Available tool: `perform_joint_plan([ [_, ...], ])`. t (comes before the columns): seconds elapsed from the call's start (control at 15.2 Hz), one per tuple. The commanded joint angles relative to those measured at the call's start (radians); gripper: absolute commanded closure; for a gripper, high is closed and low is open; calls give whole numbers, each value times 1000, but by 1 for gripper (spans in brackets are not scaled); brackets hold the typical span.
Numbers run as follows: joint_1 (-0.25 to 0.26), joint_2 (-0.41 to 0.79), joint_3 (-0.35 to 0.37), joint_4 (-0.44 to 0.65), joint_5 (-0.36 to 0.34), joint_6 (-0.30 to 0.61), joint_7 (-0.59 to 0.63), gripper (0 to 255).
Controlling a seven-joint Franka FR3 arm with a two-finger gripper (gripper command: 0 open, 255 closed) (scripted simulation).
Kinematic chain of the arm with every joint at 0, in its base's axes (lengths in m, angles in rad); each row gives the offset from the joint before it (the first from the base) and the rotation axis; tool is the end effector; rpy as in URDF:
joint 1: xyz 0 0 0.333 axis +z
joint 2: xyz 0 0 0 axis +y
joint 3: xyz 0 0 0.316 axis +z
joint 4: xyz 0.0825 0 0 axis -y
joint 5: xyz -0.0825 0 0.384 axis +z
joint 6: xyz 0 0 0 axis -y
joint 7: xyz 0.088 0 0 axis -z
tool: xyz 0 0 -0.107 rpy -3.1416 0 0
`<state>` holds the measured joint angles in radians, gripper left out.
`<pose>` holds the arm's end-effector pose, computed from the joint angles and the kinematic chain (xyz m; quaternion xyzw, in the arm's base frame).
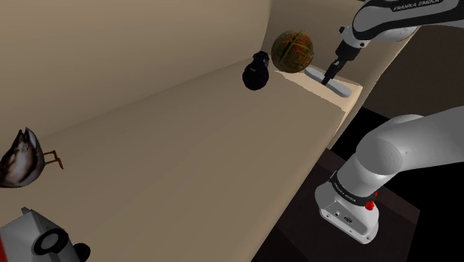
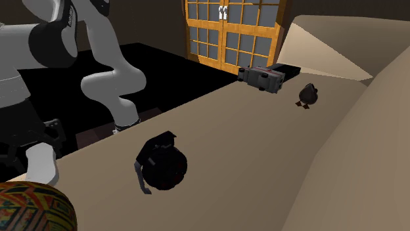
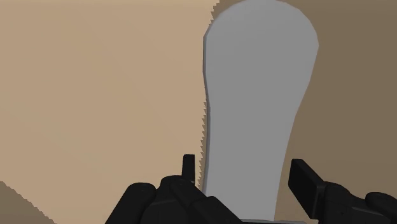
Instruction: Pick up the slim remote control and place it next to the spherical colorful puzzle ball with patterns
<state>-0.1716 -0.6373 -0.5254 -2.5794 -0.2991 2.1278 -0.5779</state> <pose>0.2851 -0.2600 0.4512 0.9964 0.0467 0.0677 0.0220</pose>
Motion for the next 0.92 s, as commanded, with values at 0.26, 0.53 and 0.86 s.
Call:
perform_joint_plan([
  [0.26, 0, 15, -12, -25, -6, 40, -1, 255],
  [0.53, 0, 15, -12, -25, -6, 40, -1, 255],
  [0.86, 0, 15, -12, -25, -6, 41, -1, 0],
])
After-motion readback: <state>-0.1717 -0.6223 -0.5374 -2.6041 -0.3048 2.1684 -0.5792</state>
